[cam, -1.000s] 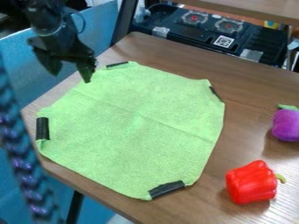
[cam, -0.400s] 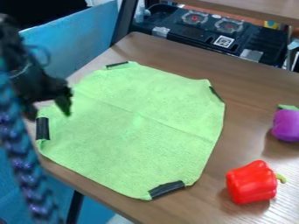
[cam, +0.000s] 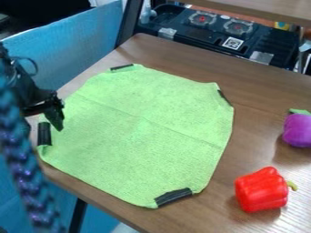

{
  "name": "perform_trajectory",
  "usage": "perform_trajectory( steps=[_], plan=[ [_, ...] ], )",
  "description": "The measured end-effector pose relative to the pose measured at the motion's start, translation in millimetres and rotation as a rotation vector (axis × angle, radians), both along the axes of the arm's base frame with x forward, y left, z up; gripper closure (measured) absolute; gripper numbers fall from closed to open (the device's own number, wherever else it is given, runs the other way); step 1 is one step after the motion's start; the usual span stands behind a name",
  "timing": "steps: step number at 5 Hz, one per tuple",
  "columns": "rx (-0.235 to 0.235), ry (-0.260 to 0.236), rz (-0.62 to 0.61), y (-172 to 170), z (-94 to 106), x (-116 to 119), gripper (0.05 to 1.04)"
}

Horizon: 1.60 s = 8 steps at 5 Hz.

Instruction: Fold the cloth from bottom left to top right

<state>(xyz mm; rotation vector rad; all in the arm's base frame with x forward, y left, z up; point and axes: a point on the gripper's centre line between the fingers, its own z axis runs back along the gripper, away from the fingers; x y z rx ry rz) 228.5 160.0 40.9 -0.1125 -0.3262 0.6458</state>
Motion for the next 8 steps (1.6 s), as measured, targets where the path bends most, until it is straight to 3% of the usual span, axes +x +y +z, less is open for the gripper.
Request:
perform_trajectory(
  steps=[1,3,5,6,7,8],
  plan=[
    [0.031,0.005,-0.005,3,-0.8,-1,0.083],
    [0.070,0.069,0.027,6,-17.8,-1,0.129],
    [0.072,0.086,0.039,6,-22.3,0,0.709],
    [0.060,0.086,0.029,3,-20.8,2,0.916],
    [0.033,0.074,0.029,-2,-10.0,12,1.009],
    [-0.005,0.049,0.033,-13,6.0,28,1.020]
  ],
)
